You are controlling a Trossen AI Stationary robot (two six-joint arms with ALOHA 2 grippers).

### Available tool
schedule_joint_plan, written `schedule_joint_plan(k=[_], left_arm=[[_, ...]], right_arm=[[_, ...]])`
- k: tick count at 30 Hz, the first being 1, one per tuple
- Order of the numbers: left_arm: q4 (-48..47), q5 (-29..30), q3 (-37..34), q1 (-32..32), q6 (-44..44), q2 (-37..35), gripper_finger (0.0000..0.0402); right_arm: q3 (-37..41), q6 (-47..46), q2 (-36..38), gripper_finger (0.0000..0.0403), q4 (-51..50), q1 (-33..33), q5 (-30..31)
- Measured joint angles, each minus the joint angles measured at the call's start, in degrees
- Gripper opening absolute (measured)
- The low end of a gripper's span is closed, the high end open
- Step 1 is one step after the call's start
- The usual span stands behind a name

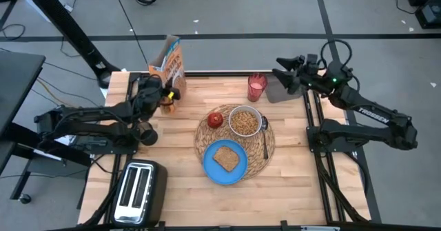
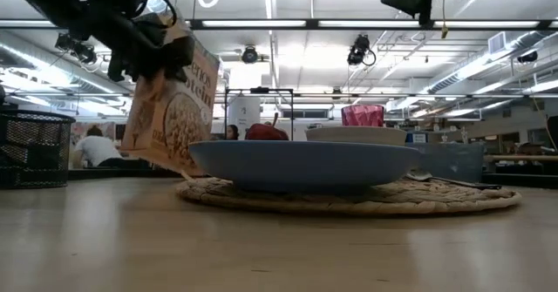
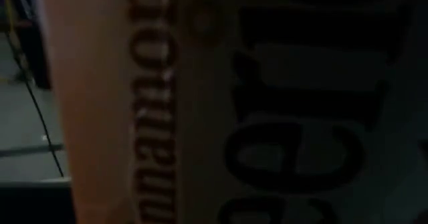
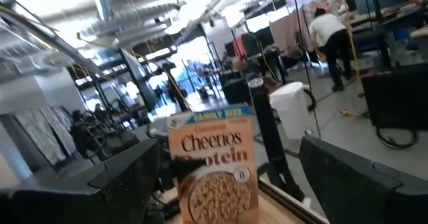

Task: Arrange a breakfast setting
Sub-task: Pour the cereals from the cereal box into the white bowl

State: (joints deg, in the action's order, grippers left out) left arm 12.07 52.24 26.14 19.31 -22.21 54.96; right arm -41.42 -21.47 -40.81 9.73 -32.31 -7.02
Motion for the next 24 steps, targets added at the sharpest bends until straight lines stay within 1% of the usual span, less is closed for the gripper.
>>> schedule_joint_plan(k=[3, 5, 7, 9, 11, 13, 17, 19, 21, 24], left_arm=[[4.1, 4.1, -1.6, 0.1, 4.1, 0.0, 0.0199], [4.3, 6.2, -2.2, 0.1, 6.7, 0.0, 0.02], [3.9, 7.4, -3.2, 0.2, 7.1, 0.0, 0.0203], [3.8, 7.9, -4.8, 1.0, 5.2, 0.0, 0.0209], [4.1, 7.9, -5.9, 2.0, 1.2, -0.1, 0.0215], [3.5, 6.0, -6.4, 2.9, -0.9, -0.1, 0.0222], [3.1, 2.0, -6.4, 4.2, 0.3, -0.2, 0.0241], [1.4, -0.2, -6.1, 4.8, 0.2, -1.1, 0.0254], [-2.7, -2.6, -4.4, 5.4, -0.6, -2.0, 0.0266], [-13.8, -6.2, -0.5, 5.7, -2.9, -3.7, 0.0282]], right_arm=[[-3.1, 1.2, -2.5, 0.036, -3.3, 1.5, 1.2], [-4.8, 1.3, -4.1, 0.036, -4.7, 2.3, 1.3], [-6.0, 1.3, -5.6, 0.036, -5.8, 2.8, 0.9], [-6.7, 1.2, -6.8, 0.036, -5.9, 3.2, -0.2], [-7.6, 1.2, -7.9, 0.036, -6.7, 3.7, -0.5], [-8.1, 1.1, -8.9, 0.036, -7.8, 4.2, -0.9], [-8.2, 1.1, -10.3, 0.0361, -8.1, 5.3, -2.8], [-8.2, 1.0, -10.6, 0.0361, -8.3, 5.8, -3.5], [-8.2, 0.5, -10.7, 0.0361, -8.3, 6.2, -3.5], [-8.2, 0.4, -10.5, 0.0361, -8.3, 6.8, -3.5]])
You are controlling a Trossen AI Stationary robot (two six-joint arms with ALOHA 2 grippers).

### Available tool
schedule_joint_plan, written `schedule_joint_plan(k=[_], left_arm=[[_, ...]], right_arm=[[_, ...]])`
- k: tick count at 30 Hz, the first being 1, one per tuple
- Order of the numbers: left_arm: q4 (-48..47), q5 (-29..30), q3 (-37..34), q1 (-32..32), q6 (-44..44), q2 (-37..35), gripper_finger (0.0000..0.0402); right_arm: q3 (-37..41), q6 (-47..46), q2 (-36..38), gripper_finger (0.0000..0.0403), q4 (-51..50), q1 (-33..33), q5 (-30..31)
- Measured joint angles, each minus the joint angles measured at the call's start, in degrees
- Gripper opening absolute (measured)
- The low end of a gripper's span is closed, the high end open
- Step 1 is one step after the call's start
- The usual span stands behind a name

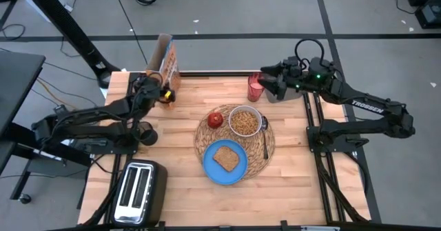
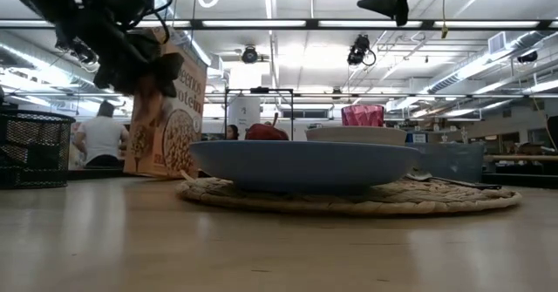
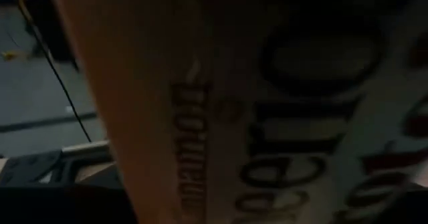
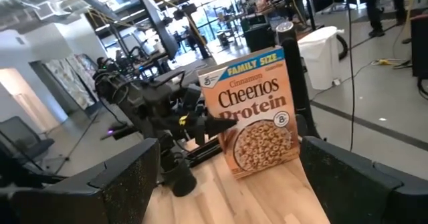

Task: Arrange a breakfast setting
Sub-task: Pour the cereals from the cereal box into the white bowl

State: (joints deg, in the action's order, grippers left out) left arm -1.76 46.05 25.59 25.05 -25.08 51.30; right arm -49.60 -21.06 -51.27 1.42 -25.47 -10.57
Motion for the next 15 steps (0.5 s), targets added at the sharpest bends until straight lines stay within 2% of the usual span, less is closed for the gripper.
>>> schedule_joint_plan(k=[8, 15], left_arm=[[-33.1, -9.3, 14.3, 0.2, -8.0, -1.1, 0.0293], [-53.0, -16.0, 23.2, 0.2, -11.7, -1.1, 0.0293]], right_arm=[[0.0, -0.8, 0.3, 0.0361, -0.3, 0.8, -1.2], [0.0, 1.3, 0.2, 0.0361, -0.4, 0.4, -3.3]])
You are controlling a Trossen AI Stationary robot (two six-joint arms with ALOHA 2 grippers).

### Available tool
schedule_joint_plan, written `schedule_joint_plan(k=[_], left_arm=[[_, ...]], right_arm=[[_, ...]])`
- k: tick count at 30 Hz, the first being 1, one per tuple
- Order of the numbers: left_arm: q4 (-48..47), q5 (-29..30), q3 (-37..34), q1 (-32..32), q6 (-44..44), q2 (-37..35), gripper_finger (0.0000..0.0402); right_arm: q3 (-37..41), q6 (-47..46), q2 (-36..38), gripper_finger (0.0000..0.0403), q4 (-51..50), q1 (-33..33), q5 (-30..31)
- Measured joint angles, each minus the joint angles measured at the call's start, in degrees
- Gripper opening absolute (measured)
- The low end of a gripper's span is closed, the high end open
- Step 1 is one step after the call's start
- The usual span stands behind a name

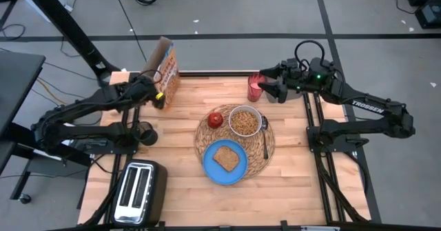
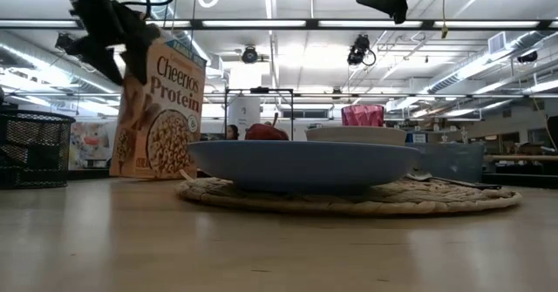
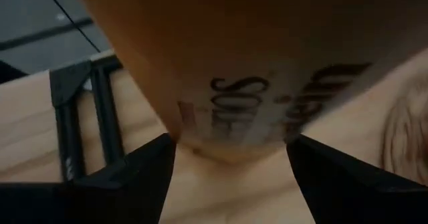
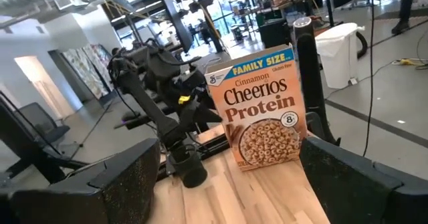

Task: Arrange a breakfast setting
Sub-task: Pour the cereals from the cereal box into the white bowl, then move the cereal flakes on top of the apple to the white bowl

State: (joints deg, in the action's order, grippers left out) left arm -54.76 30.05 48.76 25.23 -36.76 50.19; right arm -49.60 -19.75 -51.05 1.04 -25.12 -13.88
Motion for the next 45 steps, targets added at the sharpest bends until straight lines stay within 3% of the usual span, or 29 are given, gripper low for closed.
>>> schedule_joint_plan(k=[5, 12, 20, 24, 26, 30, 37, 45], left_arm=[[-12.0, -9.0, 6.0, -0.1, 10.1, 0.0, 0.0293], [-24.1, -13.0, 14.2, -0.1, 16.9, 0.0, 0.0293], [-21.5, -31.7, 18.4, -6.1, 14.3, -0.4, 0.0293], [-14.4, -31.2, 18.4, -13.7, 7.3, 1.0, 0.0293], [-7.4, -26.6, 18.4, -17.8, 6.1, 2.5, 0.0293], [8.2, -17.0, 18.4, -23.9, 14.0, 8.5, 0.0293], [29.6, -17.8, 18.4, -22.0, 21.1, 23.6, 0.0293], [35.1, -22.0, 18.3, -20.8, 23.9, 39.4, 0.0292]], right_arm=[[0.0, 0.0, 0.0, 0.0361, 0.0, -0.9, -3.2], [0.0, 0.0, 0.0, 0.0363, -0.4, -2.1, -3.9], [0.0, 6.4, 0.0, 0.0388, -4.2, -2.1, -5.4], [0.0, 9.1, 0.0, 0.0387, -4.3, -2.1, -5.4], [0.0, 9.8, 0.0, 0.0385, -4.4, -2.1, -5.4], [0.0, 9.4, 0.0, 0.0382, -4.7, -2.1, -5.1], [0.0, 9.2, 0.0, 0.0382, -4.8, -1.8, -4.2], [0.0, 7.3, 0.1, 0.0378, -5.1, -1.0, -6.3]])
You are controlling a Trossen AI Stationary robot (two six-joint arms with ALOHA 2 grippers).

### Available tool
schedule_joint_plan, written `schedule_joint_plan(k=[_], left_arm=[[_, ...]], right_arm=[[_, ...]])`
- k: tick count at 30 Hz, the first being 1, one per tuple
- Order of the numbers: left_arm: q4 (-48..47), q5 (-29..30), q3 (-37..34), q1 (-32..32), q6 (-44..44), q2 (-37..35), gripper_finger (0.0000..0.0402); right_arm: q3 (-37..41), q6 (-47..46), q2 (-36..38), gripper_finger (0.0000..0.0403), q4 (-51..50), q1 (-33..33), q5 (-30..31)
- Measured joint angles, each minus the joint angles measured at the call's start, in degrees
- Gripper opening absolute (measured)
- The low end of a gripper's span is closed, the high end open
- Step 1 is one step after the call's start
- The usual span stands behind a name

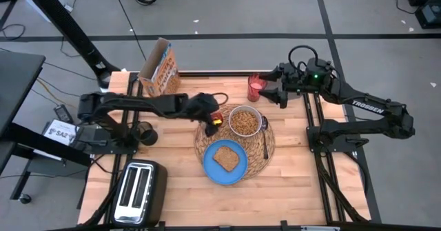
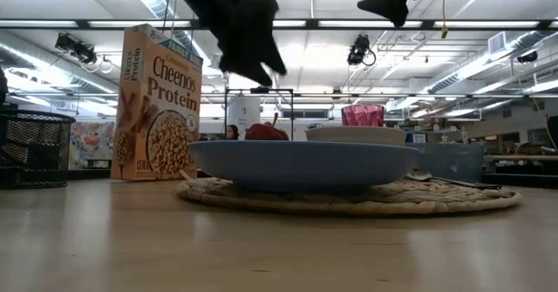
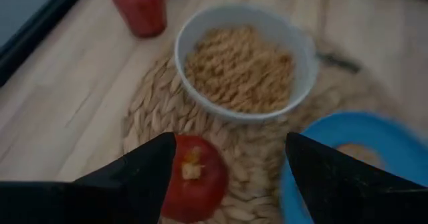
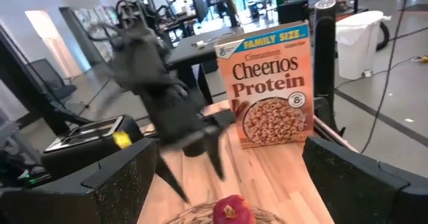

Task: Arrange a breakfast setting
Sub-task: Move the cereal flakes on top of the apple to the white bowl

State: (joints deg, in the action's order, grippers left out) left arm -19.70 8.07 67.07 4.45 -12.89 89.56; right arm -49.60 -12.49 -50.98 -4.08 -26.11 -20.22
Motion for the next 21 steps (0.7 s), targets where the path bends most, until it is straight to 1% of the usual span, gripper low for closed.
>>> schedule_joint_plan(k=[3, 6, 11, 15, 18, 21], left_arm=[[0.3, 0.4, 0.0, -0.1, 2.0, 3.2, 0.0282], [0.2, 0.0, 0.0, 0.3, 3.1, 4.9, 0.0263], [-1.7, 0.7, 0.0, 2.4, 4.8, 6.2, 0.0218], [-3.1, 0.8, 0.0, 4.6, 5.4, 6.5, 0.0192], [-2.9, -2.1, 0.0, 5.6, 7.1, 6.6, 0.0182], [-3.2, -3.3, 0.0, 5.4, 9.1, 7.3, 0.0181]], right_arm=[[0.0, -0.3, 0.0, 0.0377, 0.0, 0.5, -0.4], [0.0, -2.0, 0.0, 0.0377, 0.0, 1.0, -0.9], [0.0, -3.0, 0.0, 0.0376, -0.1, 2.2, -0.9], [0.0, -3.0, 0.0, 0.0373, -0.3, 3.1, -0.9], [0.0, -3.0, 0.0, 0.0373, -0.3, 3.7, -0.6], [0.0, -3.0, 0.0, 0.0373, -0.3, 3.9, -0.4]])
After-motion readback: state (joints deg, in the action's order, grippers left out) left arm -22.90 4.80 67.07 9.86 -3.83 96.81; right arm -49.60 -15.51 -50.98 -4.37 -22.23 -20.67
